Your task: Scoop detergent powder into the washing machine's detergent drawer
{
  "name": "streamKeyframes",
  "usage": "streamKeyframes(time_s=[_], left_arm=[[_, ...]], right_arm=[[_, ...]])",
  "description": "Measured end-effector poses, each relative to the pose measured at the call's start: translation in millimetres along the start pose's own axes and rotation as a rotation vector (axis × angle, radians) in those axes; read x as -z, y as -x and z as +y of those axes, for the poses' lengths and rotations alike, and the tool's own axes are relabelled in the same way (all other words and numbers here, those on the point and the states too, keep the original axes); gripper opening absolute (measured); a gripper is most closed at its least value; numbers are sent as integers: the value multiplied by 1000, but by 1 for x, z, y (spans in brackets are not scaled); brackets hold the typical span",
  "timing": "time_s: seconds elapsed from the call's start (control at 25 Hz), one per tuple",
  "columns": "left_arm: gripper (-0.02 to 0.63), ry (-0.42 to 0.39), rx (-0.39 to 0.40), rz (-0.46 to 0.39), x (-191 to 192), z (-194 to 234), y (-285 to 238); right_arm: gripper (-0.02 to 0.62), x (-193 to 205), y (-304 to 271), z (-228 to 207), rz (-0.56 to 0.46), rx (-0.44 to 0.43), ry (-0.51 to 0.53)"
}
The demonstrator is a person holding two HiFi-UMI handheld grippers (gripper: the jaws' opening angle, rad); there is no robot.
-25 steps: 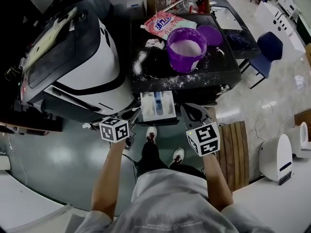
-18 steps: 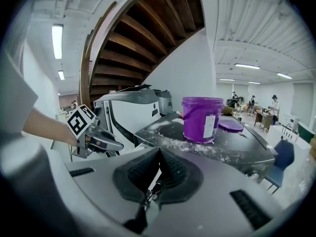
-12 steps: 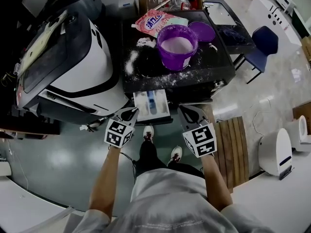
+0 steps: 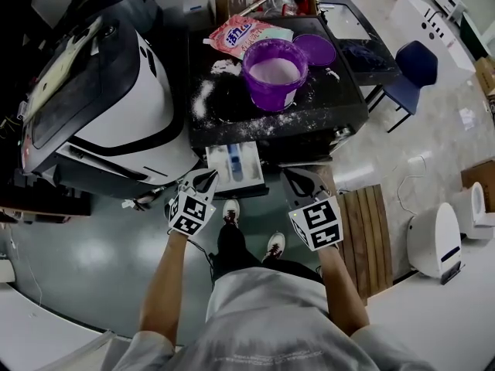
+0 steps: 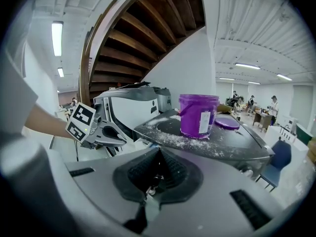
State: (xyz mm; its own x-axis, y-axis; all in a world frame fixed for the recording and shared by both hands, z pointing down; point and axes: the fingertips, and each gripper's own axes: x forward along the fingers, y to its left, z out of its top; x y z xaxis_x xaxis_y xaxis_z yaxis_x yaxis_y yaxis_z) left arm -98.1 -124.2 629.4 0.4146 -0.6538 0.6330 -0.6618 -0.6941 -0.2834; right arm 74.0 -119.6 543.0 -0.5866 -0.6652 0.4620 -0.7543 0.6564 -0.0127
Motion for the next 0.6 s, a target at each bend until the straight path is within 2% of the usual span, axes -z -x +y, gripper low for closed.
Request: streamKeyframes(time_s=[0.12,0.28,0.44,0.6], left_arm=[[14,8,-3,-9,-2,2,-1],[14,138,-1,-71,-13,10,1],[14,216,17,-120,-26,13,-1],[14,233,24,-141,-35,16,-5]], right_arm=[[6,2,2,-1,4,2,0],[6,4,5,-3,5,7,-4],[6,5,7,-6,6,16,-8],[6,6,7,-9,4,23,-11]])
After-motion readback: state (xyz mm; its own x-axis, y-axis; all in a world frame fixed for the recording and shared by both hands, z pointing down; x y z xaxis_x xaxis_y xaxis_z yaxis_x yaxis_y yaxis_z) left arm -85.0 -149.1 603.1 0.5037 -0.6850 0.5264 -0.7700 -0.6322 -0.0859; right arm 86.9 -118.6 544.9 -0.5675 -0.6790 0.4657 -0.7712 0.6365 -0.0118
